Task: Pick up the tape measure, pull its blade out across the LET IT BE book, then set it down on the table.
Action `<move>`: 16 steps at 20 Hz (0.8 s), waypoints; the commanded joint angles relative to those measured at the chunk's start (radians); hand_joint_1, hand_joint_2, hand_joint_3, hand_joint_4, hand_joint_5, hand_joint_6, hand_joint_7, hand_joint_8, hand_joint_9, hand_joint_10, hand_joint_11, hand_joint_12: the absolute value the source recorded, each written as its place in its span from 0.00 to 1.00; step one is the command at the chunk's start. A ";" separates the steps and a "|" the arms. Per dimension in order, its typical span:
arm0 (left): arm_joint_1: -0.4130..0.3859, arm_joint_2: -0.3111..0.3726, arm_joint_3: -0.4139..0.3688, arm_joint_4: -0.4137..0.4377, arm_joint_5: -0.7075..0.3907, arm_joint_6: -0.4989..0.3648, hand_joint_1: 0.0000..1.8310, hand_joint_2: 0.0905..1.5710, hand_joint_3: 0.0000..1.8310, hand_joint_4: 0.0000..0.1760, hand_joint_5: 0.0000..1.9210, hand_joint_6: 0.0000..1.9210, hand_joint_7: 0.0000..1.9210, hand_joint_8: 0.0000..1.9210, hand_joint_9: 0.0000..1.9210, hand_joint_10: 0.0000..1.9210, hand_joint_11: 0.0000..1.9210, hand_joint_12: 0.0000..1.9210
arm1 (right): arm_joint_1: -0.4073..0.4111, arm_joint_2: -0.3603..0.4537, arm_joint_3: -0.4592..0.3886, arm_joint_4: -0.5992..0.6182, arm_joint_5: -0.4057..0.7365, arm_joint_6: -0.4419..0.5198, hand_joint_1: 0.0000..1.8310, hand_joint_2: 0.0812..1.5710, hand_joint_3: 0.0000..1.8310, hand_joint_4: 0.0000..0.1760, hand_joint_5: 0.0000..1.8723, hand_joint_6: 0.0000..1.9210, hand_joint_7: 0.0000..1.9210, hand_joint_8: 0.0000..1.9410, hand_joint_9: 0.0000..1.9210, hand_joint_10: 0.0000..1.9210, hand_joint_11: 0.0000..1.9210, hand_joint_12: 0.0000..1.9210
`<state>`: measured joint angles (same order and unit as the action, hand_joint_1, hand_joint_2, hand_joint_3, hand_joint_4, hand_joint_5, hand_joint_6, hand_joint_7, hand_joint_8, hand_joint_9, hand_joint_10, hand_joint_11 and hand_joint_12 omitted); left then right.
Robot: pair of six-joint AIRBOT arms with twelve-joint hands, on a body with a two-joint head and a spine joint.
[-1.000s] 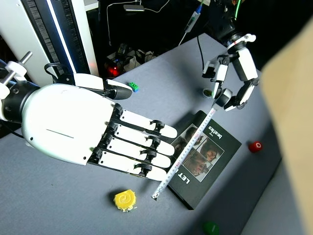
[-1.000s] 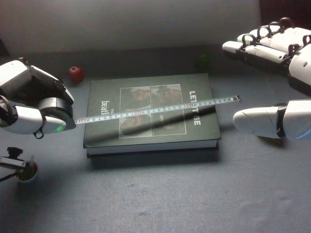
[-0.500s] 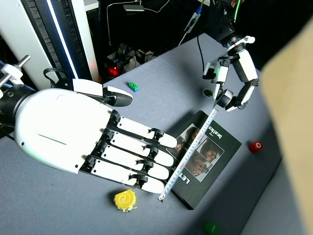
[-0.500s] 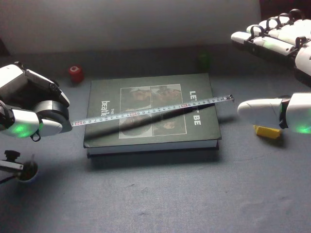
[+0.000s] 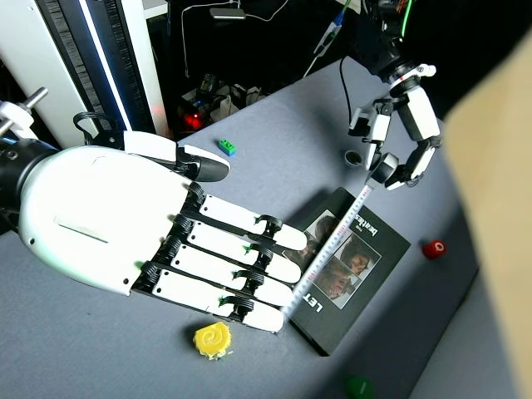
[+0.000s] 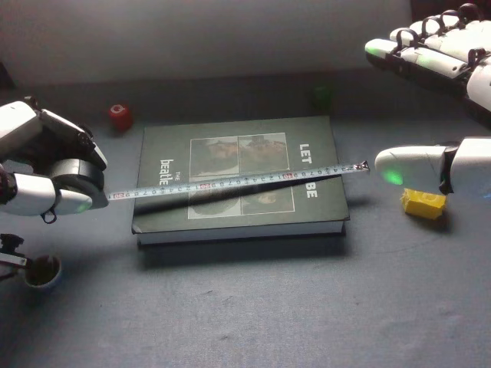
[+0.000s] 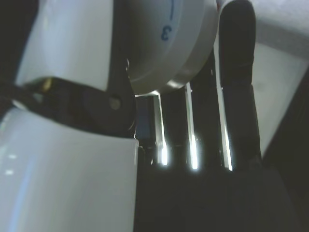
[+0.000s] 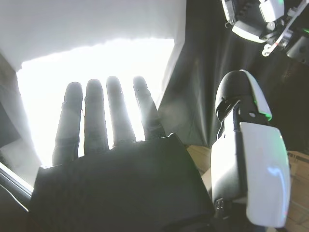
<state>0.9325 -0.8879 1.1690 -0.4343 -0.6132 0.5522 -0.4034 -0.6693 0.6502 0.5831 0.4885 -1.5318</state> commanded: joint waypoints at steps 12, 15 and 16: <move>0.012 -0.033 0.134 0.166 -0.125 -0.126 0.76 0.68 0.00 0.00 0.53 0.36 0.56 0.48 0.45 0.67 0.44 0.60 | 0.008 0.004 -0.008 -0.023 0.105 0.001 0.00 0.68 0.00 0.33 0.00 0.00 0.00 0.00 0.00 0.00 0.00 0.03; 0.023 -0.043 0.165 0.225 -0.125 -0.159 0.76 0.67 0.00 0.00 0.57 0.31 0.56 0.46 0.47 0.66 0.45 0.60 | 0.008 0.005 -0.009 -0.024 0.105 0.001 0.00 0.68 0.00 0.33 0.00 0.00 0.00 0.00 0.00 0.00 0.00 0.03; 0.025 -0.045 0.168 0.225 -0.125 -0.159 0.76 0.67 0.00 0.00 0.57 0.31 0.56 0.45 0.47 0.66 0.45 0.60 | 0.008 0.005 -0.010 -0.024 0.105 0.001 0.00 0.68 0.00 0.34 0.00 0.00 0.00 0.00 0.00 0.00 0.00 0.03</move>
<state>0.9646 -0.9325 1.3289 -0.1928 -0.6186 0.4015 -0.4034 -0.6693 0.6434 0.5819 0.4881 -1.5322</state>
